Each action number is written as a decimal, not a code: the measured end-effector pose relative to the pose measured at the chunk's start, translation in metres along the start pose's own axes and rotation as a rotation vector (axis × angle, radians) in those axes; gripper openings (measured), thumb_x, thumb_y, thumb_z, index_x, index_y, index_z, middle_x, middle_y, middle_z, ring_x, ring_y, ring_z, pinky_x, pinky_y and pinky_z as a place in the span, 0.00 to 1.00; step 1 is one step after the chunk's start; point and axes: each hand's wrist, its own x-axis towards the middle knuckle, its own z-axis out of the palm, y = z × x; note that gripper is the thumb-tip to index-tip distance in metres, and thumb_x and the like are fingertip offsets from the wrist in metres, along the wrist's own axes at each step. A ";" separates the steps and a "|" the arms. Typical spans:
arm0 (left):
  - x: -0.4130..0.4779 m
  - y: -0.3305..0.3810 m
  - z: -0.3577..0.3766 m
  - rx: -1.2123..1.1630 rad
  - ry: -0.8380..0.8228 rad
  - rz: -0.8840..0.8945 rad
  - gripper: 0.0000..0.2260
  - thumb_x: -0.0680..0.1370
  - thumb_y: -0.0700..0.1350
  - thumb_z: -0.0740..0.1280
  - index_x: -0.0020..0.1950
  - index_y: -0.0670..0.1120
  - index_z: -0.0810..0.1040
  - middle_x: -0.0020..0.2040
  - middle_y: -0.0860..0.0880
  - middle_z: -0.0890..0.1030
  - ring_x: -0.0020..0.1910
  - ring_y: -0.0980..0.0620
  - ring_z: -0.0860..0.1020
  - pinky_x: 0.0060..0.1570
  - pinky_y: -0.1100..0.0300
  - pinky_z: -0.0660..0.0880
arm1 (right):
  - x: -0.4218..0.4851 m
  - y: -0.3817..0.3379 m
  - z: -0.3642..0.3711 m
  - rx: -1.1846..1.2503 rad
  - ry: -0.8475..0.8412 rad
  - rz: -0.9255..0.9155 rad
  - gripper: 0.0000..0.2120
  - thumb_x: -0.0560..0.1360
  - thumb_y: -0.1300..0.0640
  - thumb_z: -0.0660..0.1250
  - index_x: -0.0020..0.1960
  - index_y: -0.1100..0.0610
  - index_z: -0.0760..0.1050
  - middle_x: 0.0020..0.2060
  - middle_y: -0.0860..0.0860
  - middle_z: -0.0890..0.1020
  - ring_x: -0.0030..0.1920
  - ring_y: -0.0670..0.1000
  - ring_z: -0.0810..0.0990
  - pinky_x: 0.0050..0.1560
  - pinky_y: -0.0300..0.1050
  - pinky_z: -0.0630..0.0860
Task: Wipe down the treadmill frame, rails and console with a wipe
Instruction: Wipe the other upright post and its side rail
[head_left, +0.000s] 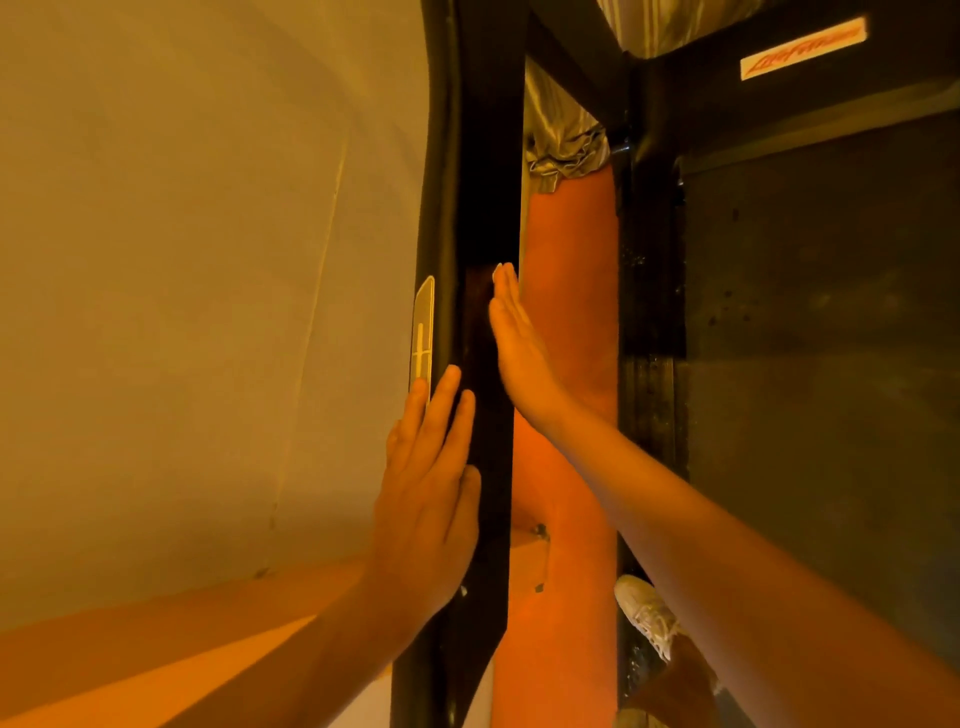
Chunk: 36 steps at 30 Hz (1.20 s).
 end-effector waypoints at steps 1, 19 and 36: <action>0.001 0.000 0.000 0.006 0.011 0.001 0.27 0.84 0.42 0.55 0.82 0.49 0.53 0.83 0.57 0.47 0.82 0.50 0.43 0.76 0.43 0.49 | -0.003 0.000 0.002 0.001 -0.017 -0.026 0.26 0.88 0.47 0.45 0.83 0.50 0.43 0.83 0.45 0.43 0.81 0.41 0.43 0.81 0.43 0.45; 0.000 0.004 0.005 0.290 0.032 0.059 0.27 0.81 0.43 0.49 0.81 0.44 0.53 0.83 0.47 0.50 0.82 0.44 0.45 0.74 0.45 0.56 | -0.005 0.019 0.000 0.012 -0.033 -0.078 0.27 0.87 0.46 0.44 0.83 0.51 0.42 0.83 0.47 0.42 0.81 0.43 0.41 0.80 0.41 0.44; 0.015 -0.043 -0.034 0.453 -0.350 0.844 0.24 0.79 0.49 0.57 0.73 0.44 0.75 0.76 0.47 0.71 0.79 0.43 0.63 0.78 0.39 0.48 | 0.011 0.003 -0.006 -0.052 -0.034 0.004 0.27 0.89 0.51 0.46 0.83 0.58 0.42 0.83 0.52 0.42 0.82 0.48 0.40 0.80 0.42 0.41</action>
